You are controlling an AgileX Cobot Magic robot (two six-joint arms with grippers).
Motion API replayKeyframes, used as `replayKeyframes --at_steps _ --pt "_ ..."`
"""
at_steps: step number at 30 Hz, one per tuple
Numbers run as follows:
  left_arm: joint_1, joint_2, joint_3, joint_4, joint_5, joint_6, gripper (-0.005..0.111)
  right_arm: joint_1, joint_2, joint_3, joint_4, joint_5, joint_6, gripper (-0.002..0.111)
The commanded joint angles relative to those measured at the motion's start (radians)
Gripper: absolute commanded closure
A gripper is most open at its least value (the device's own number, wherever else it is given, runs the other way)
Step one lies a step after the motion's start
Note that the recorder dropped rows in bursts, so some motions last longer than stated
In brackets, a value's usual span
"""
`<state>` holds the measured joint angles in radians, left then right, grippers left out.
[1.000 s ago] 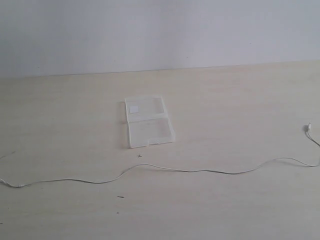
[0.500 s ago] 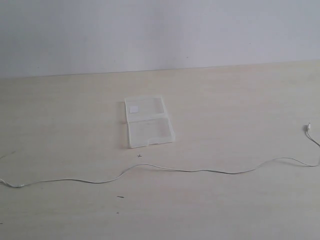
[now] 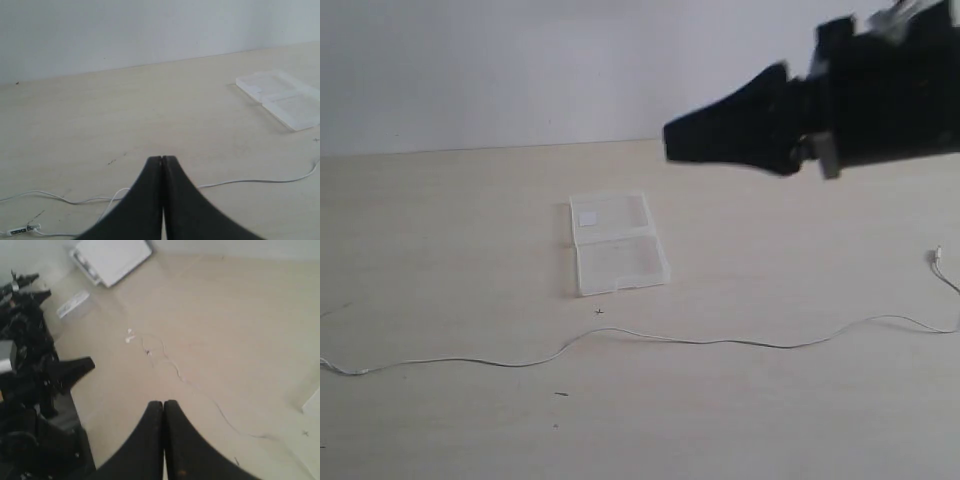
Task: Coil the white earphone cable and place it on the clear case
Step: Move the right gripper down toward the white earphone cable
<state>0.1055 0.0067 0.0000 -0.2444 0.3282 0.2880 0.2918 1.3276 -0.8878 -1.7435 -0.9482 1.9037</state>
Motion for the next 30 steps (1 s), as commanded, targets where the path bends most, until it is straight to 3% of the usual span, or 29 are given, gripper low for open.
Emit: replayKeyframes --at_steps 1,6,10,19,30 --pt "0.003 -0.007 0.0 -0.001 -0.004 -0.006 0.107 0.102 0.143 -0.008 -0.001 0.107 -0.094 0.108" --pt "0.003 -0.007 0.0 -0.001 -0.004 -0.006 0.107 0.182 0.251 -0.055 -0.001 0.197 -0.115 0.108" --pt "0.003 -0.007 0.0 -0.001 -0.004 -0.006 0.107 0.23 0.262 -0.154 -0.001 0.216 0.002 0.108" --pt "0.003 -0.007 0.0 -0.001 -0.004 -0.006 0.107 0.243 0.254 -0.339 -0.001 0.195 -0.003 0.108" --pt "0.003 -0.007 0.0 -0.001 -0.004 -0.006 0.107 0.243 0.109 -0.332 -0.001 0.242 0.22 0.108"
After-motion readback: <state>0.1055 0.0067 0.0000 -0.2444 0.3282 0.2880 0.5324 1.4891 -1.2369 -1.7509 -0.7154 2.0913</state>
